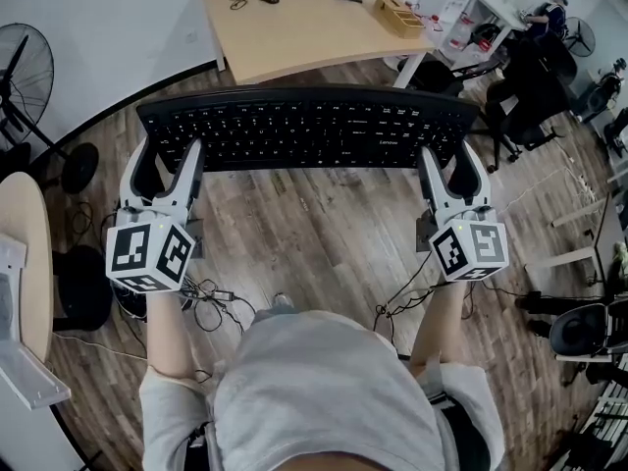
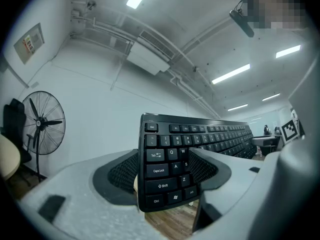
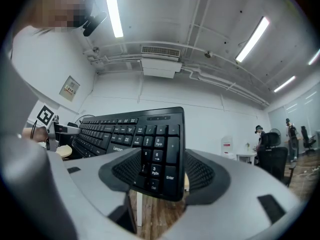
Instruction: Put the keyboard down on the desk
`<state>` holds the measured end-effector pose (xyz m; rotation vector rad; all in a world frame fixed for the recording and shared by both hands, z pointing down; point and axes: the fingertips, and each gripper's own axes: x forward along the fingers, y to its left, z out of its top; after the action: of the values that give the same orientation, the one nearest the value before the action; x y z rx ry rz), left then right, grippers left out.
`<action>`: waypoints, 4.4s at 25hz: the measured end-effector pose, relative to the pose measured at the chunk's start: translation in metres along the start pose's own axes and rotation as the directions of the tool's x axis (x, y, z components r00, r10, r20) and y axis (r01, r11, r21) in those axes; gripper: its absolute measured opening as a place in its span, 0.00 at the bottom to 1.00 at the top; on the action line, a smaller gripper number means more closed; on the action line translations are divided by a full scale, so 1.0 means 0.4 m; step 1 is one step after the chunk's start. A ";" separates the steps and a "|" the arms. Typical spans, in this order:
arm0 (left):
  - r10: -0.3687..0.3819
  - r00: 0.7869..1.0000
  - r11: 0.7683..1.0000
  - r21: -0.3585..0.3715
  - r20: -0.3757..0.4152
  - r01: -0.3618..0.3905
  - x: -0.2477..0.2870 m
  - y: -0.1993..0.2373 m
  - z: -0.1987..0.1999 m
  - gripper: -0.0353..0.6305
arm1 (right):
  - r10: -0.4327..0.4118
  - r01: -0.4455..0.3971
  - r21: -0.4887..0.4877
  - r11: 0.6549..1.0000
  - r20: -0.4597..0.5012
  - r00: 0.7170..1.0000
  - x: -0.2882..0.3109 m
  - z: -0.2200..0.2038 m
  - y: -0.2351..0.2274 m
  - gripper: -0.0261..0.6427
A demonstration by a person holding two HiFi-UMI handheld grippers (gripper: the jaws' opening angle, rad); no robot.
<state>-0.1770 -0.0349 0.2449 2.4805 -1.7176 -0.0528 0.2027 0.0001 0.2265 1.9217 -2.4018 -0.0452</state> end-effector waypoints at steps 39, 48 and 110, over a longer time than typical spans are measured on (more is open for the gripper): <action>0.099 0.986 0.991 0.075 0.133 -0.109 -0.012 -0.023 -0.045 0.50 | 0.097 -0.100 0.013 0.995 0.156 0.983 0.076 -0.091 -0.037 0.42; 0.122 0.983 0.984 0.112 0.138 -0.138 -0.066 -0.033 0.023 0.49 | 0.118 -0.127 0.042 0.991 0.183 0.976 0.057 -0.055 -0.017 0.42; 0.099 0.993 0.995 0.027 -0.061 -0.097 0.362 0.232 -0.124 0.50 | 0.082 -0.080 0.077 0.994 -0.026 0.996 0.501 -0.204 -0.025 0.42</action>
<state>-0.2072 -0.1985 0.3113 2.3837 -1.8220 0.0539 0.1745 -0.1960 0.3137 1.8383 -2.4941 0.0786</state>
